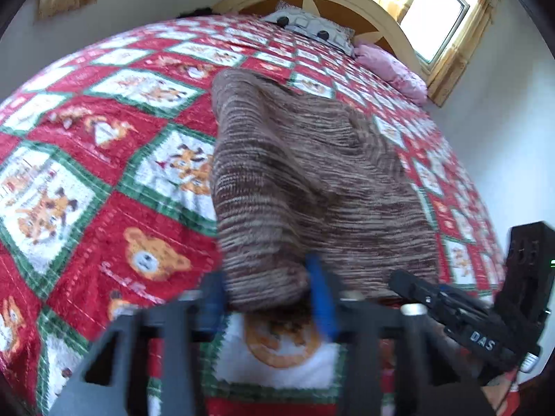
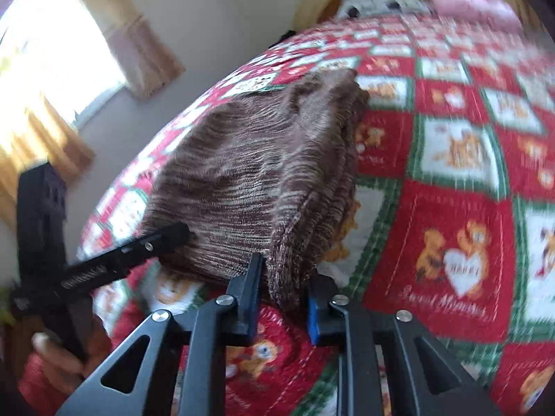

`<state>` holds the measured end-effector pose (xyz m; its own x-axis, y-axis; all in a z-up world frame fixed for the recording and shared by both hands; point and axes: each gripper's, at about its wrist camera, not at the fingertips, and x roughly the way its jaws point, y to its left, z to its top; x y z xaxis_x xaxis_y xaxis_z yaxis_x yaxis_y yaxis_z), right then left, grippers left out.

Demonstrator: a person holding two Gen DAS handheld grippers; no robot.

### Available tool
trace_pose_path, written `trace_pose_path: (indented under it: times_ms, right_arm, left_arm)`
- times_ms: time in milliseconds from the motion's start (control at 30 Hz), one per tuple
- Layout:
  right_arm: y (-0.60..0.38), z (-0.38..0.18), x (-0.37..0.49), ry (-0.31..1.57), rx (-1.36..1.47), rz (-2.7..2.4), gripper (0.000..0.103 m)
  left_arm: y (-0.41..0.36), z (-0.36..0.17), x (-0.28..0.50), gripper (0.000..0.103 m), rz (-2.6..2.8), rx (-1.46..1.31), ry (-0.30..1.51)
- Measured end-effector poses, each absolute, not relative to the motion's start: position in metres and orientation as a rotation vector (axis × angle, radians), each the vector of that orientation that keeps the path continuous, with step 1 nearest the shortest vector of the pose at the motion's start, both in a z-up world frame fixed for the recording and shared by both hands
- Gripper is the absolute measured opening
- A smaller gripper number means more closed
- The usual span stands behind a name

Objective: Fold small clothes
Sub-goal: 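Lower the folded sweater onto the quilt and open both tools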

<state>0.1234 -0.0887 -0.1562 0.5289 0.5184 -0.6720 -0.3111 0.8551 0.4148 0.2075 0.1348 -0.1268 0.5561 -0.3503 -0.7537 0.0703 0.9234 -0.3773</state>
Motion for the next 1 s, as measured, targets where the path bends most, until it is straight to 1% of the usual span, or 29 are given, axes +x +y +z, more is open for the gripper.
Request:
trace_pose_path:
  times_ms: [67, 133, 200, 267, 333, 433, 467, 500, 533, 567, 600, 667, 700, 733, 767, 833, 867, 1000]
  right_arm:
    - [-0.096, -0.154, 0.121, 0.889, 0.331, 0.525, 0.020]
    - [-0.103, -0.152, 0.119, 0.893, 0.380, 0.537, 0.019]
    - [-0.104, -0.156, 0.115, 0.913, 0.362, 0.503, 0.018]
    - [-0.107, -0.166, 0.118, 0.923, 0.381, 0.503, 0.018]
    - [-0.111, -0.171, 0.117, 0.900, 0.421, 0.516, 0.018]
    - [-0.110, -0.170, 0.114, 0.877, 0.405, 0.504, 0.018]
    - [-0.109, -0.169, 0.112, 0.873, 0.397, 0.492, 0.020]
    - [-0.108, -0.168, 0.109, 0.869, 0.391, 0.481, 0.022]
    - [-0.107, -0.166, 0.105, 0.863, 0.382, 0.467, 0.024]
    - [-0.107, -0.166, 0.101, 0.860, 0.375, 0.457, 0.027]
    - [-0.106, -0.164, 0.096, 0.859, 0.362, 0.444, 0.028]
    - [-0.106, -0.160, 0.085, 0.857, 0.318, 0.416, 0.029]
    - [-0.105, -0.158, 0.077, 0.854, 0.291, 0.400, 0.029]
    - [-0.104, -0.156, 0.070, 0.852, 0.261, 0.377, 0.034]
    - [-0.104, -0.154, 0.065, 0.851, 0.244, 0.363, 0.045]
    - [-0.103, -0.153, 0.053, 0.848, 0.214, 0.329, 0.060]
    - [-0.103, -0.152, 0.044, 0.840, 0.189, 0.297, 0.065]
    - [-0.092, -0.156, 0.023, 0.833, 0.076, 0.196, 0.067]
  left_arm:
    - [0.137, -0.120, 0.204, 0.027, -0.229, -0.312, 0.956]
    - [0.135, -0.116, 0.199, 0.027, -0.201, -0.272, 0.962]
    - [0.132, -0.119, 0.196, 0.028, -0.170, -0.220, 0.970]
    - [0.129, -0.129, 0.197, 0.034, -0.135, -0.191, 0.975]
    - [0.126, -0.131, 0.193, 0.036, -0.115, -0.164, 0.946]
    - [0.118, -0.129, 0.188, 0.040, -0.074, -0.095, 0.924]
    - [0.117, -0.128, 0.186, 0.046, -0.059, -0.082, 0.923]
    - [0.118, -0.127, 0.184, 0.049, -0.043, -0.076, 0.923]
    - [0.118, -0.126, 0.182, 0.055, -0.031, -0.072, 0.920]
    - [0.118, -0.126, 0.179, 0.064, -0.017, -0.062, 0.913]
    - [0.119, -0.126, 0.177, 0.069, -0.006, -0.053, 0.909]
    - [0.119, -0.128, 0.172, 0.085, 0.022, -0.034, 0.906]
    - [0.119, -0.131, 0.169, 0.088, 0.031, -0.030, 0.912]
    - [0.119, -0.135, 0.167, 0.094, 0.036, -0.028, 0.928]
    - [0.119, -0.141, 0.167, 0.099, 0.044, -0.024, 0.953]
    - [0.119, -0.143, 0.159, 0.103, 0.063, -0.012, 0.921]
    - [0.118, -0.145, 0.156, 0.103, 0.072, -0.009, 0.920]
    - [0.118, -0.146, 0.149, 0.103, 0.081, -0.008, 0.890]
